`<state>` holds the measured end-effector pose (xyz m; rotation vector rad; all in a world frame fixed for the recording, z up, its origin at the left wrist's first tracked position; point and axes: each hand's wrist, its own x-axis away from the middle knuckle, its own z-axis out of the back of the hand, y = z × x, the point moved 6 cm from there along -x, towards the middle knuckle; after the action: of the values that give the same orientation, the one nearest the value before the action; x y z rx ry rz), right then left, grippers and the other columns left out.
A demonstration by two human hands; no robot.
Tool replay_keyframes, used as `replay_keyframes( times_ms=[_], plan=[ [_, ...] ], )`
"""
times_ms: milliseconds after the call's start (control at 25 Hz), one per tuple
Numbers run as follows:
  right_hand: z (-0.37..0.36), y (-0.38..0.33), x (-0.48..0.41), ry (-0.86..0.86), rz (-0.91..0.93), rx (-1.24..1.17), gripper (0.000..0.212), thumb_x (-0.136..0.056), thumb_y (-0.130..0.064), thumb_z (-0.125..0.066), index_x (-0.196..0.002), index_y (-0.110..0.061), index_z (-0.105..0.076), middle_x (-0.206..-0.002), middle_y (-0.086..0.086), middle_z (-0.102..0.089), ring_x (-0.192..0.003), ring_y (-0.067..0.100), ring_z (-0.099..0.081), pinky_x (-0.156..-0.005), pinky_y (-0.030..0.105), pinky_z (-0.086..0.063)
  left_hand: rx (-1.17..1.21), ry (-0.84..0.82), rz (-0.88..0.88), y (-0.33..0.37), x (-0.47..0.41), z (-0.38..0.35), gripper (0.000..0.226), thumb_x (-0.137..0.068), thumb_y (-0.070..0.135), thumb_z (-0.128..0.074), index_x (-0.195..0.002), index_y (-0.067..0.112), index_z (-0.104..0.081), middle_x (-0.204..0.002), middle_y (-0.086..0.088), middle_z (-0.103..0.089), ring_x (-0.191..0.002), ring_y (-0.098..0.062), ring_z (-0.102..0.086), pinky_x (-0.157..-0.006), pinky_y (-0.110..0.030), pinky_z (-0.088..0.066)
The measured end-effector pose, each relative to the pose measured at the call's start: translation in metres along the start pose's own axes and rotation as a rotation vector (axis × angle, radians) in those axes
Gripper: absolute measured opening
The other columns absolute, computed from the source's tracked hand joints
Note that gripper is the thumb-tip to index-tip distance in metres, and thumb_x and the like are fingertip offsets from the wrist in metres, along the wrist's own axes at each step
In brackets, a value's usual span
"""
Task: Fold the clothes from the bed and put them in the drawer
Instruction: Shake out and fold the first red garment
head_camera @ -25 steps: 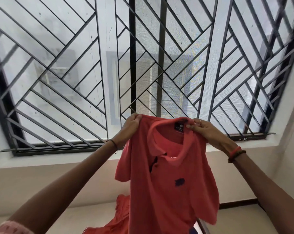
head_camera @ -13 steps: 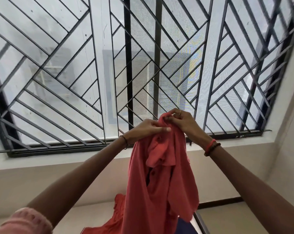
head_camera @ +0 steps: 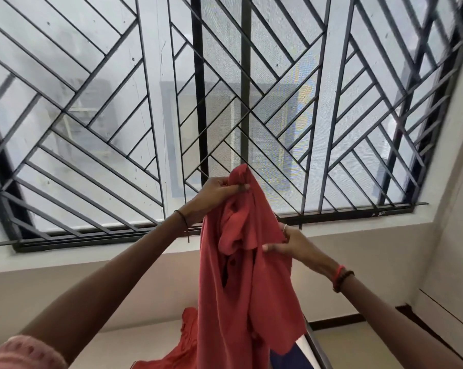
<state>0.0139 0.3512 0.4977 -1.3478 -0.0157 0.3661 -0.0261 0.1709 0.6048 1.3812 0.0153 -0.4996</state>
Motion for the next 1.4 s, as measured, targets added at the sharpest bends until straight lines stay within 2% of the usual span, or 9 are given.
replay_keyframes(
  times_ms=[240, 440, 520, 640, 720, 840, 1160, 1280, 1400],
  plan=[
    [0.041, 0.036, 0.014, 0.247, 0.038, 0.195, 0.025, -0.084, 0.004, -0.064, -0.094, -0.019, -0.061, -0.085, -0.002, -0.067, -0.080, 0.010, -0.061, -0.072, 0.016, -0.049, 0.071, 0.116, 0.027, 0.001, -0.001, 0.030, 0.018, -0.084, 0.020, -0.071, -0.094, 0.006, -0.071, -0.097, -0.014, -0.072, -0.082, -0.020, -0.066, -0.083, -0.032, -0.054],
    [0.065, 0.020, 0.018, 0.386, 0.154, 0.230, 0.025, -0.094, -0.001, -0.051, -0.092, -0.024, -0.062, -0.089, 0.000, -0.067, -0.079, 0.000, -0.057, -0.073, 0.017, -0.044, 0.076, 0.127, 0.017, 0.003, 0.000, 0.040, 0.010, -0.085, 0.020, -0.069, -0.087, 0.010, -0.071, -0.082, -0.003, -0.072, -0.068, -0.010, -0.066, -0.065, -0.019, -0.055],
    [0.074, 0.009, 0.022, 0.455, 0.200, 0.231, 0.025, -0.097, -0.005, -0.048, -0.094, -0.026, -0.061, -0.088, -0.003, -0.064, -0.077, -0.006, -0.055, -0.073, 0.012, -0.042, 0.046, 0.136, 0.035, 0.001, -0.001, 0.049, 0.023, -0.083, 0.024, -0.072, -0.093, 0.003, -0.071, -0.090, -0.009, -0.073, -0.078, -0.016, -0.067, -0.075, -0.027, -0.056],
    [0.082, 0.002, 0.022, 0.357, 0.132, 0.188, 0.006, -0.088, -0.018, -0.066, -0.093, -0.021, -0.065, -0.080, -0.001, -0.063, -0.071, 0.002, -0.056, -0.067, 0.016, -0.045, 0.025, 0.161, 0.097, -0.011, 0.000, 0.063, 0.033, -0.080, 0.028, -0.075, -0.099, 0.001, -0.071, -0.101, -0.016, -0.071, -0.086, -0.024, -0.065, -0.089, -0.038, -0.052],
    [0.089, 0.008, 0.020, 0.181, 0.026, 0.353, 0.028, -0.073, -0.031, -0.079, -0.092, -0.015, -0.068, -0.076, -0.002, -0.065, -0.067, 0.005, -0.058, -0.062, 0.018, -0.046, 0.036, 0.195, 0.113, -0.019, 0.003, 0.072, 0.029, -0.079, 0.028, -0.075, -0.097, 0.005, -0.072, -0.100, -0.014, -0.072, -0.085, -0.023, -0.067, -0.090, -0.038, -0.053],
    [0.109, 0.016, 0.024, 0.201, 0.010, 0.606, 0.022, -0.078, -0.035, -0.068, -0.082, -0.013, -0.068, -0.070, -0.003, -0.060, -0.068, 0.010, -0.052, -0.059, 0.017, -0.037, 0.064, 0.288, 0.141, -0.032, 0.011, 0.089, 0.023, -0.079, 0.029, -0.075, -0.092, 0.009, -0.073, -0.097, -0.012, -0.073, -0.082, -0.020, -0.068, -0.086, -0.035, -0.055],
    [0.112, 0.010, 0.026, 0.504, 0.042, 0.248, 0.016, -0.098, -0.009, -0.046, -0.094, -0.011, -0.061, -0.076, 0.000, -0.057, -0.057, -0.007, -0.051, -0.057, 0.007, -0.039, 0.108, 0.243, 0.274, -0.057, 0.022, 0.092, 0.028, -0.081, 0.026, -0.074, -0.098, 0.004, -0.071, -0.095, -0.011, -0.074, -0.073, -0.016, -0.070, -0.068, -0.024, -0.059],
    [0.113, 0.013, 0.025, 0.396, -0.044, 0.053, 0.016, -0.098, -0.017, -0.049, -0.091, -0.017, -0.063, -0.081, 0.001, -0.062, -0.064, 0.002, -0.054, -0.058, 0.012, -0.044, 0.051, 0.071, 0.445, -0.068, 0.026, 0.087, 0.036, -0.076, 0.030, -0.078, -0.098, 0.002, -0.071, -0.098, -0.014, -0.073, -0.077, -0.021, -0.070, -0.075, -0.031, -0.059],
    [0.111, 0.023, 0.020, 0.251, -0.239, -0.067, 0.015, -0.094, -0.024, -0.056, -0.093, -0.014, -0.066, -0.079, 0.005, -0.063, -0.064, 0.013, -0.056, -0.058, 0.025, -0.045, -0.061, 0.034, 0.494, -0.078, 0.026, 0.080, 0.031, -0.075, 0.034, -0.079, -0.080, 0.004, -0.069, -0.078, -0.011, -0.071, -0.059, -0.018, -0.066, -0.057, -0.026, -0.056]
  ],
)
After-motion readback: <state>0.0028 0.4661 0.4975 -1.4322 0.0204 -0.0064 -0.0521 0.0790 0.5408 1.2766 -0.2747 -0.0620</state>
